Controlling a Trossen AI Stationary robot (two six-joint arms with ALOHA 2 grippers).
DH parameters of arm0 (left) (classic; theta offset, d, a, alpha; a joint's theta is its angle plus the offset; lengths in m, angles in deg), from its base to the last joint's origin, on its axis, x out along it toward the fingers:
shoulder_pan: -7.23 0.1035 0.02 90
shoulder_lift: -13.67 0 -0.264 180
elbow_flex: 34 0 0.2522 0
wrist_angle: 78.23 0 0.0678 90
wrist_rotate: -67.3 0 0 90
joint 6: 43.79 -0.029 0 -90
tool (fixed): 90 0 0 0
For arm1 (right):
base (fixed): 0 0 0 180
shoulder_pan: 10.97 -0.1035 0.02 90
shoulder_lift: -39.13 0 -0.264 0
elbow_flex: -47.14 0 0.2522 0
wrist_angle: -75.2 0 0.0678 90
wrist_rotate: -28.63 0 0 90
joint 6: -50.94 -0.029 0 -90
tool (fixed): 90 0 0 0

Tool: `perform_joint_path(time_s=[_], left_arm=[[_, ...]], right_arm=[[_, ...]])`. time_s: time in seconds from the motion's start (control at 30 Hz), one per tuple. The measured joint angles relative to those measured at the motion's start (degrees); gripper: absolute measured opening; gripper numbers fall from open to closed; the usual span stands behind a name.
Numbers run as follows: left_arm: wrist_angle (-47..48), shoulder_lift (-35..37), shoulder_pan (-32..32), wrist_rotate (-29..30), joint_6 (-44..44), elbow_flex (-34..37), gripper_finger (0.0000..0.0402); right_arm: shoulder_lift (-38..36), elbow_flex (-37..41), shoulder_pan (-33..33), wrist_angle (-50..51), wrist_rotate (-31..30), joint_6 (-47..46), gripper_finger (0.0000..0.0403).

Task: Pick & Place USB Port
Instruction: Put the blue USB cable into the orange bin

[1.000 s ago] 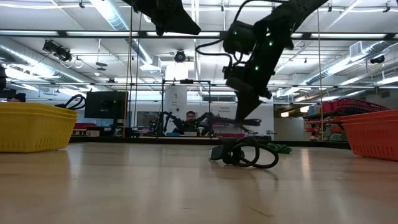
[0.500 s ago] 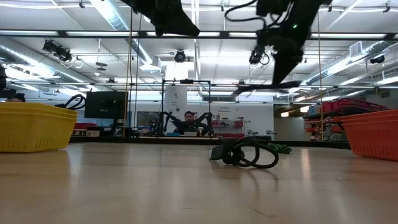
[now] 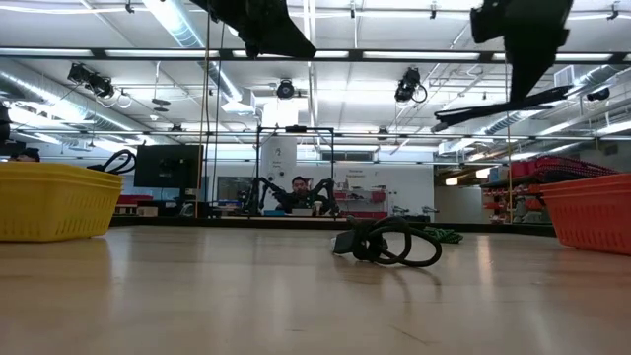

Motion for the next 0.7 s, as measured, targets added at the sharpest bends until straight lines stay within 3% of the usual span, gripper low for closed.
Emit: perform_joint_path(time_s=[0.43,0.7], left_arm=[[0.27,0.00,-0.02,0.00,0.00,0.00,0.0048],[1.05,0.00,-0.04,-0.02,0.02,0.11,0.0048]], right_arm=[[-0.31,0.00,-16.10,11.56,1.15,-19.05,0.0000],[-0.33,0.33,-26.35,13.53,0.11,-31.00,0.0000]])
